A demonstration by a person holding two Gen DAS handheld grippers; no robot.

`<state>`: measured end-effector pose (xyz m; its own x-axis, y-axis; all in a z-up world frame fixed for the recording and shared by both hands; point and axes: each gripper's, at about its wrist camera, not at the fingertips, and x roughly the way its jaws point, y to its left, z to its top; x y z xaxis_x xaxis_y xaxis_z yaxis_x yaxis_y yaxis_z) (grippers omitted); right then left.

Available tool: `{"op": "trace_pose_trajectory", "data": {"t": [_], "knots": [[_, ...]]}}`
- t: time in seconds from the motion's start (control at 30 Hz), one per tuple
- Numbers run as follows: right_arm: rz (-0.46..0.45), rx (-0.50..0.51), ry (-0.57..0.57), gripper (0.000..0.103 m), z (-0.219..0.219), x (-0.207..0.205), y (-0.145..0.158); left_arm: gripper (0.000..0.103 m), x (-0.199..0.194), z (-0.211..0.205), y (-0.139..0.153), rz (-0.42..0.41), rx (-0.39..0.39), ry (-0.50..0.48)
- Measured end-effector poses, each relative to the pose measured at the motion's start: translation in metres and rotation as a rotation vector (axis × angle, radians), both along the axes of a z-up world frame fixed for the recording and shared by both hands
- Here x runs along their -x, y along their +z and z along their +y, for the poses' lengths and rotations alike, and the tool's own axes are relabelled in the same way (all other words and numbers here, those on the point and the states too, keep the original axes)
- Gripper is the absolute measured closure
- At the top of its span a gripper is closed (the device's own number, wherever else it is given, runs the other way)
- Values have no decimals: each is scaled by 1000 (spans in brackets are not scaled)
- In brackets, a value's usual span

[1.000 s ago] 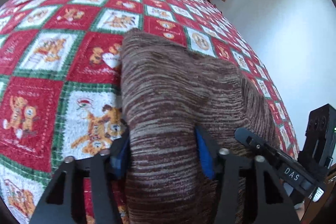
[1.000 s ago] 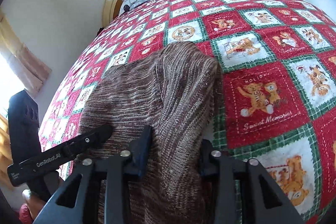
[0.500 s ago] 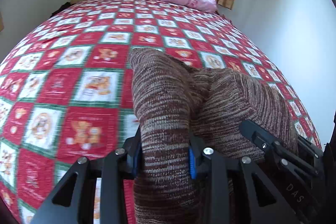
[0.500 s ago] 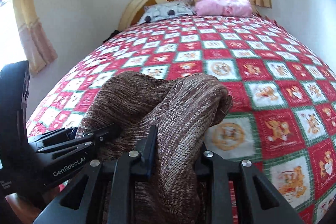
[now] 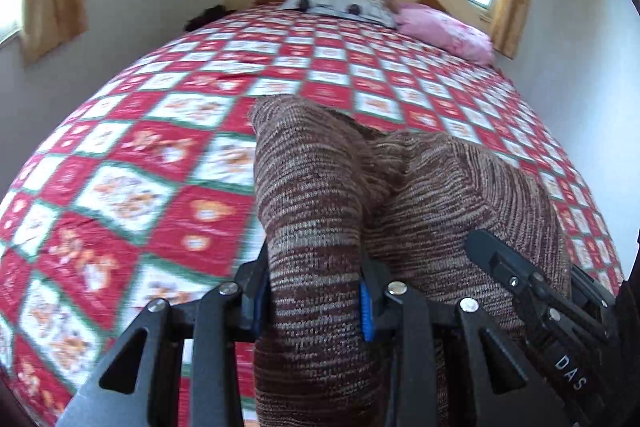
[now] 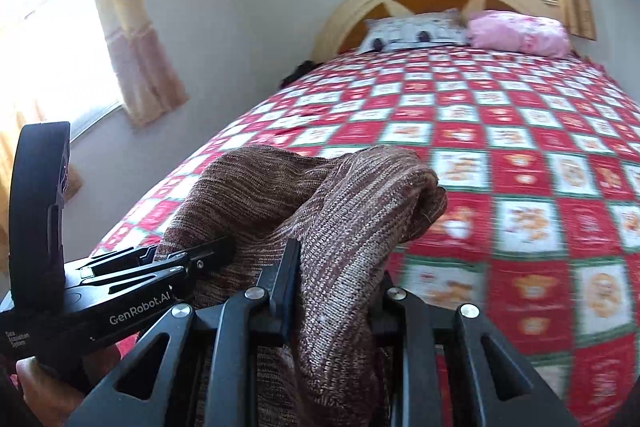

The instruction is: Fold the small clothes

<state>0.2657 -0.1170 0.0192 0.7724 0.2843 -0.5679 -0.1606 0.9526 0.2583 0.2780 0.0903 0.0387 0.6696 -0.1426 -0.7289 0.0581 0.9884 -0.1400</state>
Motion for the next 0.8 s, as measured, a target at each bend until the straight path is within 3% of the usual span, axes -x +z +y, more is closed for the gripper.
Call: {"op": "trace_pose_trajectory", "data": {"t": [0.17,0.37,0.43,0.57,0.67,0.8], "knots": [[13,-35,71,78,48,-19,-17,67,-6,46,-11,18,-26,83],[98,19,98,78,84,-42,-64,64,-18,77,-56,105,-2,118],[122,53,90,78,85,-47,-77,50,-18,82,-69,125,11,132],[187,-46,87,77,68,-57,-90,29,-15,84,-74,97,-1,159],[196,-63,88,76,66,-56,-93,20,-14,85,-78,85,-18,174],[215,-78,110,69,62,-53,-90,18,-8,89,-74,96,-36,173]]}}
